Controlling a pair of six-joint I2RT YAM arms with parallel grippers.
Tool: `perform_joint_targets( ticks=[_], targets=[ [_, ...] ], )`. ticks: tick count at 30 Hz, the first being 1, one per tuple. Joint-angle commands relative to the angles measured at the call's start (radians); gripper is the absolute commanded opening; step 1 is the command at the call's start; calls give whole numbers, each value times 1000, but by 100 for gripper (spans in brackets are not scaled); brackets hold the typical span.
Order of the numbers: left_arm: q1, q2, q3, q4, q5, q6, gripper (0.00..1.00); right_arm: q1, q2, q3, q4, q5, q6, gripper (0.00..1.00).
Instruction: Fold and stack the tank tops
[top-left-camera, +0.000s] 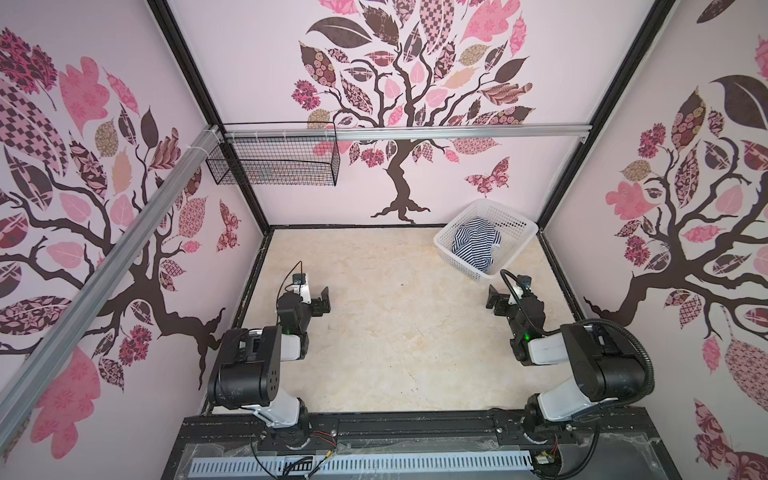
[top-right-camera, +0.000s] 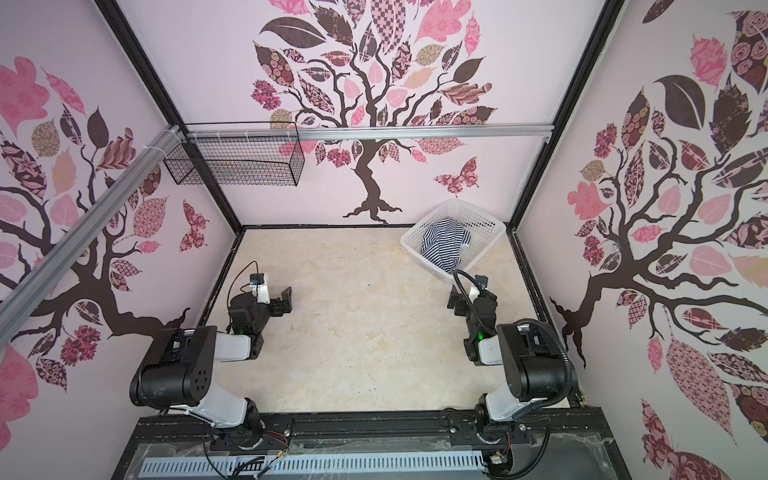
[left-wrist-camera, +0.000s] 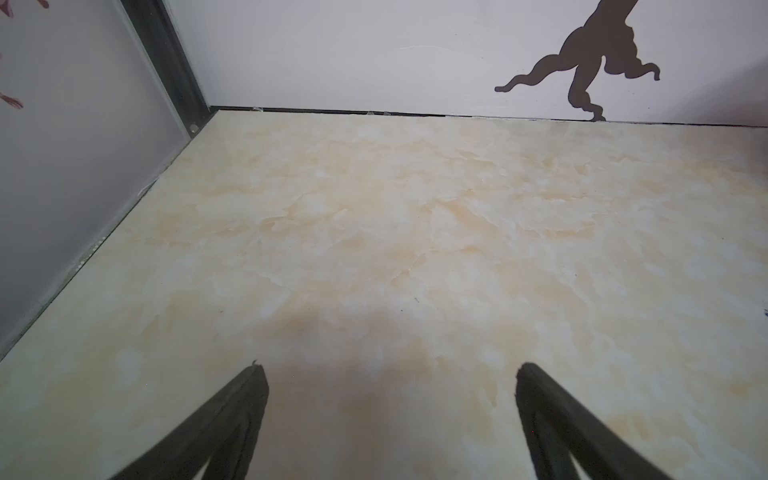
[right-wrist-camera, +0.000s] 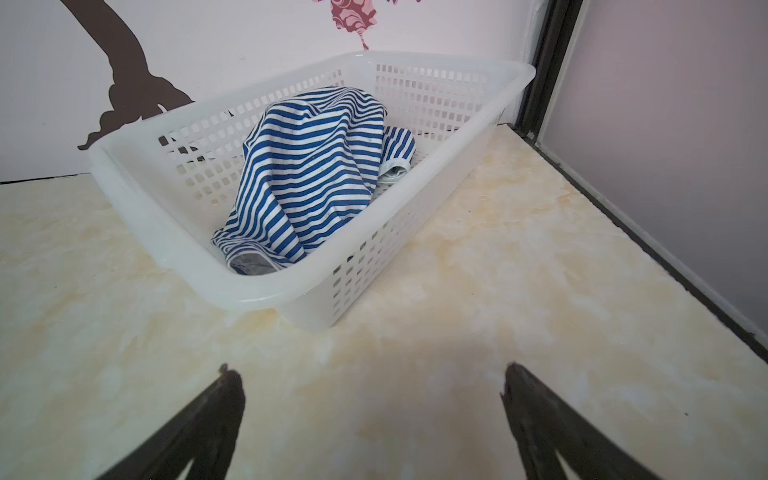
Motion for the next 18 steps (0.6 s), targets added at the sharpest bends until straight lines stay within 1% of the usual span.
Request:
perform_joint_targets(
  ticks=[1,18],
  targets=[
    [-4,-7,18,-3,-9,-5,97,0,9,19,27,-8,-1,100],
    [-4,-6,20,-4,-9,-5,97,0,10,24,19,-4,-4,100]
  ],
)
